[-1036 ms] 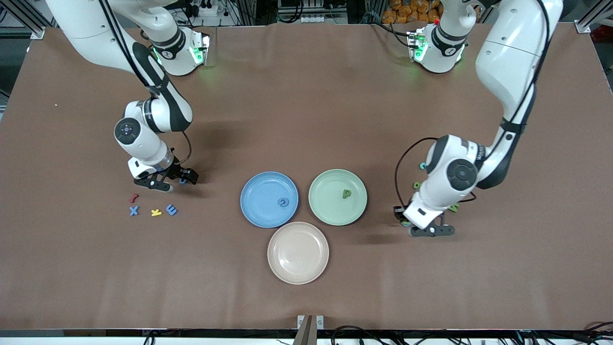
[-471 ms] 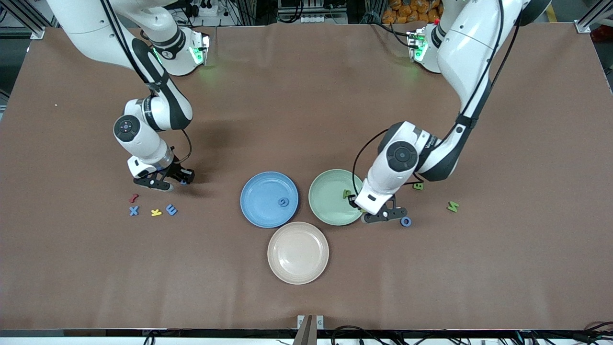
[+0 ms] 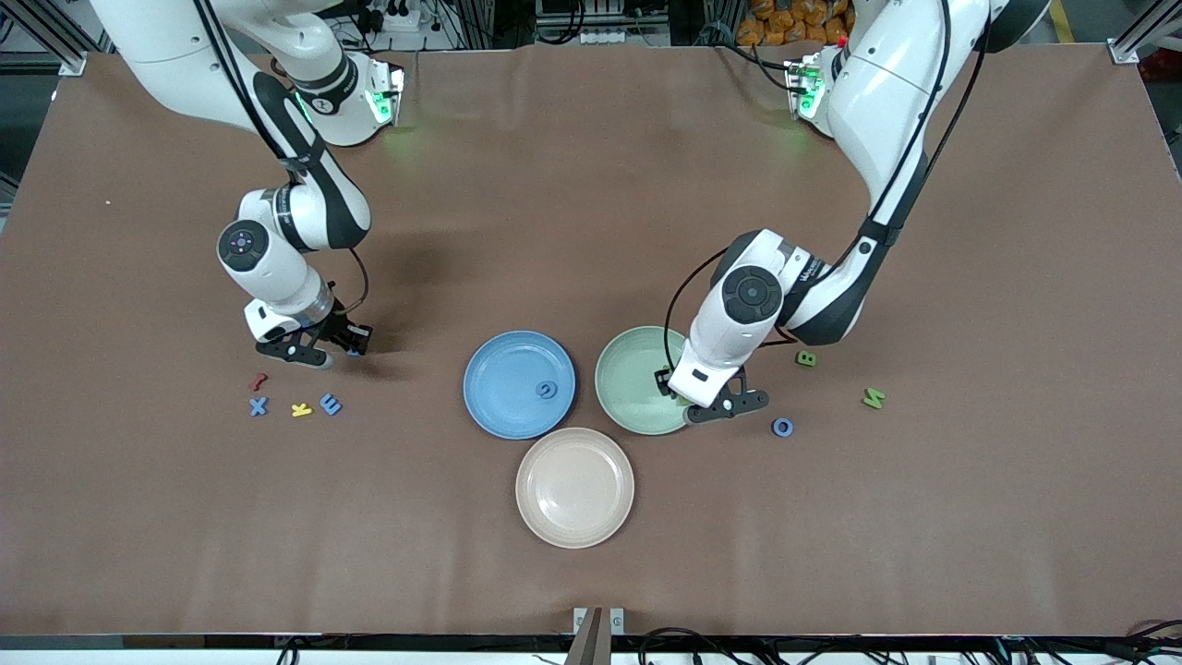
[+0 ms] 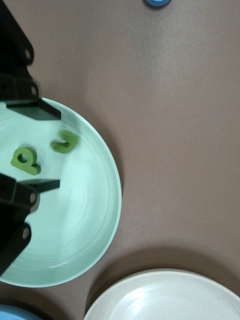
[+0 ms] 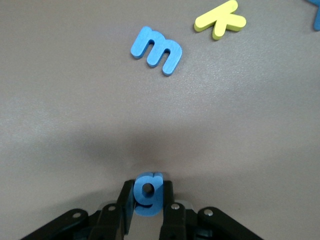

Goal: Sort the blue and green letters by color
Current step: 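Drop the green u into the green plate while the right gripper grasps blue g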

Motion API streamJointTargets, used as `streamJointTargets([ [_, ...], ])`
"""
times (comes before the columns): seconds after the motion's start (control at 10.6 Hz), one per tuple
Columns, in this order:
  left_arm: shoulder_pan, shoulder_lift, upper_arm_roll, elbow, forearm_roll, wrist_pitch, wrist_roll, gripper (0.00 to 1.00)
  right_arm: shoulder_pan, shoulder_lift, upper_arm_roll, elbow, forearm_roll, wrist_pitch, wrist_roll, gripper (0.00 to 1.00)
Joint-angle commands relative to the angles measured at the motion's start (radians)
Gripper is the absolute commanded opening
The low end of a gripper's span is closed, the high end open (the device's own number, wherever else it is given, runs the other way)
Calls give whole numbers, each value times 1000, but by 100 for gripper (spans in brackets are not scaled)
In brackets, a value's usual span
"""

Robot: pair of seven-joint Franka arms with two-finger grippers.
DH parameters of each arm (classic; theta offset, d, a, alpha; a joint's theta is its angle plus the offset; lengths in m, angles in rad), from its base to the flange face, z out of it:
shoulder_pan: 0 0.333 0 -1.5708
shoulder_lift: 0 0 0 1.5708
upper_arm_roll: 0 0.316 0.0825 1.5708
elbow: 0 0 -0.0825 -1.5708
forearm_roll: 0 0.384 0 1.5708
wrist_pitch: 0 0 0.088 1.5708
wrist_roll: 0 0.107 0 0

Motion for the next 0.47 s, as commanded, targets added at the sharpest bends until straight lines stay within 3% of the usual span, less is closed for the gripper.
streamJointTargets([
  [0.0,5,-13,11,23,31,-19,-33,100,14,-87,1,67,7,-168,7,21],
  [0.09,17,-32,11,23,32,-69,-25,100,41,-99,1,118,17,-256,21,20],
  [0.38,117,-99,6,-26,55,-212,161,100,168,-68,-1,268,30,-283,167,20],
])
